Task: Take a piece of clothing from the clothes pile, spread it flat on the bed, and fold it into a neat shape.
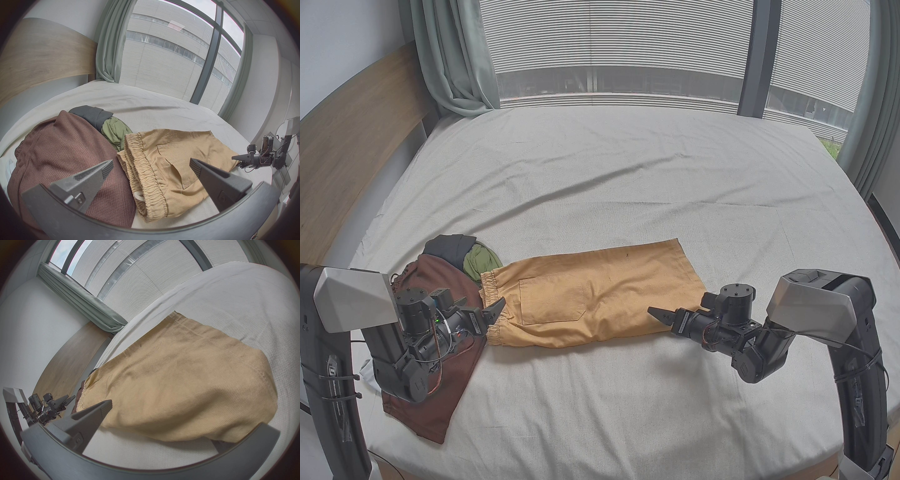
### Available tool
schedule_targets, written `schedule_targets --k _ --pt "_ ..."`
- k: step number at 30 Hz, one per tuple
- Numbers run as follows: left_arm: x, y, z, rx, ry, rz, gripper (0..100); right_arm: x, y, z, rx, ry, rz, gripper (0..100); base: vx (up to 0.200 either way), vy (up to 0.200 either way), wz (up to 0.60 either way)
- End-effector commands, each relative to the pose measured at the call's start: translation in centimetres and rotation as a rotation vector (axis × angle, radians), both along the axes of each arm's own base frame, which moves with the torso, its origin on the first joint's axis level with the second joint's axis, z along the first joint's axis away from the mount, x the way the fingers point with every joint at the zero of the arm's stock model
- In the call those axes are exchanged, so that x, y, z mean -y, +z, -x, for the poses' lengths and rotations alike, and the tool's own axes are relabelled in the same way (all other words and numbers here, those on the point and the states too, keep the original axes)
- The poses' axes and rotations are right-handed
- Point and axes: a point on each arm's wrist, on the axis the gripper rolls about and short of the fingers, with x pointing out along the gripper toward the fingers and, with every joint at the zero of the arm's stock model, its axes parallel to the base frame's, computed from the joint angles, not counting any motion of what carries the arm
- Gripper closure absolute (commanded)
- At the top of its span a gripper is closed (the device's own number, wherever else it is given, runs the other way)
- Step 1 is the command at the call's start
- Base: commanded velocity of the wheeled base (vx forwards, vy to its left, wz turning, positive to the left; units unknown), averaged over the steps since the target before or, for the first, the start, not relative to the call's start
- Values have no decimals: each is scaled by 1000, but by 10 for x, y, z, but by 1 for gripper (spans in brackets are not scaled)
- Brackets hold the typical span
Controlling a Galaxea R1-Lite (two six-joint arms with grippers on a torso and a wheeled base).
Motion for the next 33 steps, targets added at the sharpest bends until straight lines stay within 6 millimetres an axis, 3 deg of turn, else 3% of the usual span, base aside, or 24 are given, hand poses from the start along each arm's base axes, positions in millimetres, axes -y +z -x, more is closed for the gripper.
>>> schedule_targets --k 1,4,5,22,33 --pt "0 0 0 2 0 0 0 0 -6 0 -10 -2 4 0 0 0 0" --pt "0 0 0 2 0 2 0 0 -9 1 -17 -3 3 0 0 0 0" --pt "0 0 -1 3 0 3 0 0 -11 3 -26 -2 5 100 0 0 0" --pt "1 0 -2 -1 1 22 0 9 -14 19 -41 -5 19 100 0 0 0" --pt "2 1 -1 -5 -71 57 0 23 12 51 -76 -9 41 100 0 0 0"
